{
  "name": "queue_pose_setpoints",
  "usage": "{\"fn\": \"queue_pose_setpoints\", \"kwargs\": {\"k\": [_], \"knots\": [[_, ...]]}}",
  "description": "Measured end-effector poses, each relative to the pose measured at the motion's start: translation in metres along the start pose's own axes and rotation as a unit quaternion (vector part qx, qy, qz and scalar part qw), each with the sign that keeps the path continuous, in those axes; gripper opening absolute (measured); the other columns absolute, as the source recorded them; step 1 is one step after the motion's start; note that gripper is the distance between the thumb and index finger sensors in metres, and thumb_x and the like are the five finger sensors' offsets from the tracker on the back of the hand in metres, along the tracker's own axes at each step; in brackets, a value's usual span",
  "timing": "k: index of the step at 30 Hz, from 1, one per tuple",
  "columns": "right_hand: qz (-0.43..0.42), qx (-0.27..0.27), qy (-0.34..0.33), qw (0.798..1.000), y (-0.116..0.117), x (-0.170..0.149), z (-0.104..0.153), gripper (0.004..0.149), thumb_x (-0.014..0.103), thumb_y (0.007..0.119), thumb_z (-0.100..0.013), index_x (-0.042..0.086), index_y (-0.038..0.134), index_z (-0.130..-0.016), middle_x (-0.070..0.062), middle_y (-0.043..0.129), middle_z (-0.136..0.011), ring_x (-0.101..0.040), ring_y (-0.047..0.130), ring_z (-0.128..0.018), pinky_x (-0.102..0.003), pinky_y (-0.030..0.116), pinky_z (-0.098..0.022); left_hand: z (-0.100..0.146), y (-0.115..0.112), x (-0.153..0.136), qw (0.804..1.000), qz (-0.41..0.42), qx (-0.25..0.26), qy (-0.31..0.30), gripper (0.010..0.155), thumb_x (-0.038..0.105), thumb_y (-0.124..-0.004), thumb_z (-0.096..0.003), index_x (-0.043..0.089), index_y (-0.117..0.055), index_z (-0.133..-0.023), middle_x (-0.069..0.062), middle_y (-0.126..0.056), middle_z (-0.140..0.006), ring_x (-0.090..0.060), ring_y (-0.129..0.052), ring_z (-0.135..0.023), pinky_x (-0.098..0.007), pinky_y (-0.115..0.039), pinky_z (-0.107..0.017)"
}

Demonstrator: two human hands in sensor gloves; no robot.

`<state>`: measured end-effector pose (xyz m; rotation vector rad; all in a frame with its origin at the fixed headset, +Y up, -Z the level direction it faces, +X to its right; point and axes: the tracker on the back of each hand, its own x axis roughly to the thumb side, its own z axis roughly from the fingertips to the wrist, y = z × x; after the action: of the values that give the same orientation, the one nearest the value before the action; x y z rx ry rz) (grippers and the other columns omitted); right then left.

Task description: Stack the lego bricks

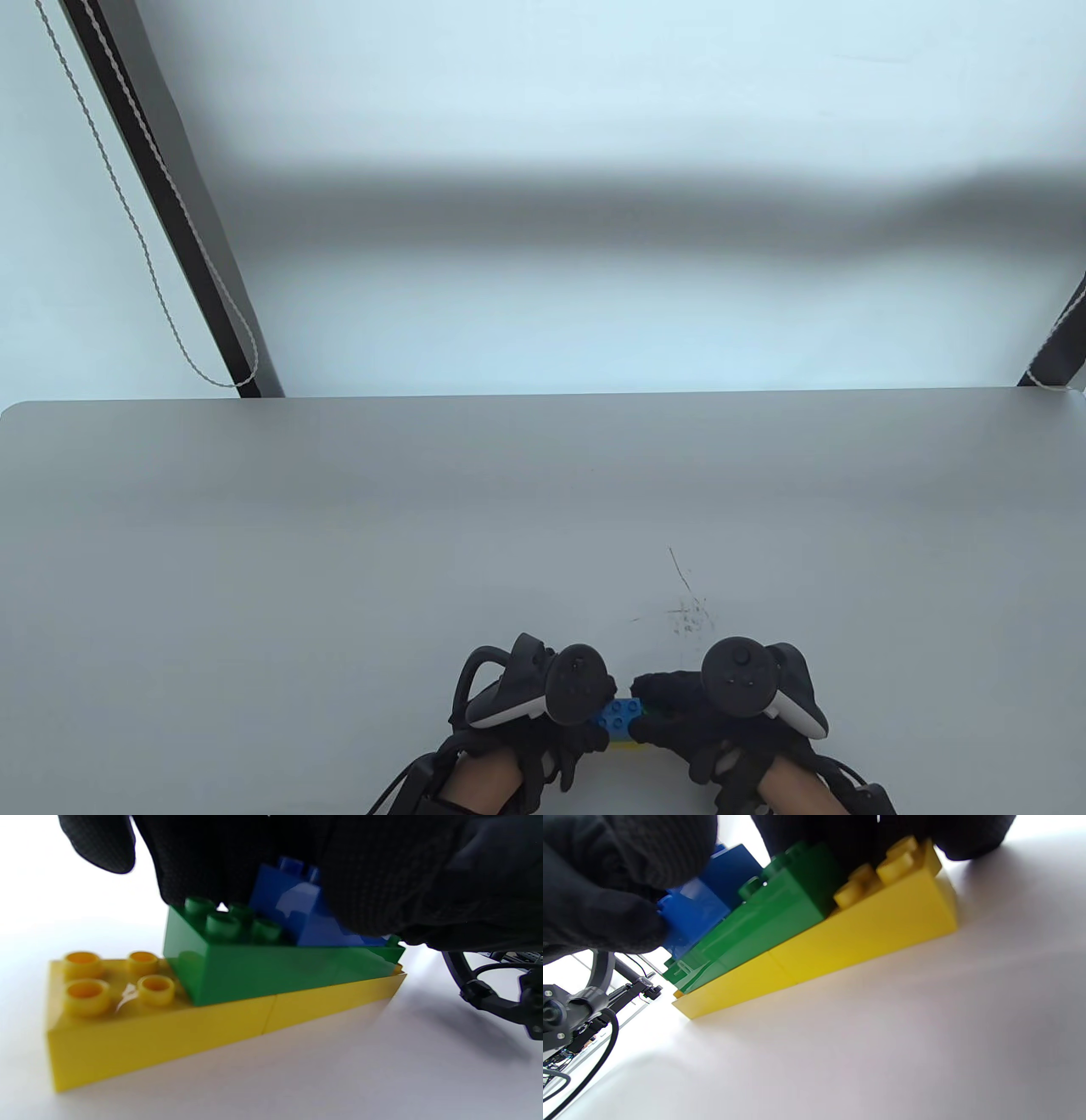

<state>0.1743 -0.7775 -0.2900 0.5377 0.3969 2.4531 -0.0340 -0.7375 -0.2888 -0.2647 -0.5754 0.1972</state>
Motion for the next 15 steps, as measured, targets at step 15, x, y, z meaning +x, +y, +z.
{"fn": "queue_pose_setpoints", "kwargs": {"k": [15], "knots": [[0.03, -0.006, -0.018, 0.999, -0.002, 0.004, 0.0, 0.07, 0.057, 0.079, -0.034, 0.013, 0.075, -0.087, -0.014, 0.089, -0.085, -0.04, 0.086, -0.074, -0.059, 0.071, -0.054, 0.011, -0.005, 0.0, 0.999, -0.033, 0.023, -0.026, 0.065, 0.049, -0.084, -0.0368, 0.026, -0.071, -0.096, -0.003, -0.083, -0.096, -0.03, -0.083, -0.087, -0.06, -0.067, -0.067]]}}
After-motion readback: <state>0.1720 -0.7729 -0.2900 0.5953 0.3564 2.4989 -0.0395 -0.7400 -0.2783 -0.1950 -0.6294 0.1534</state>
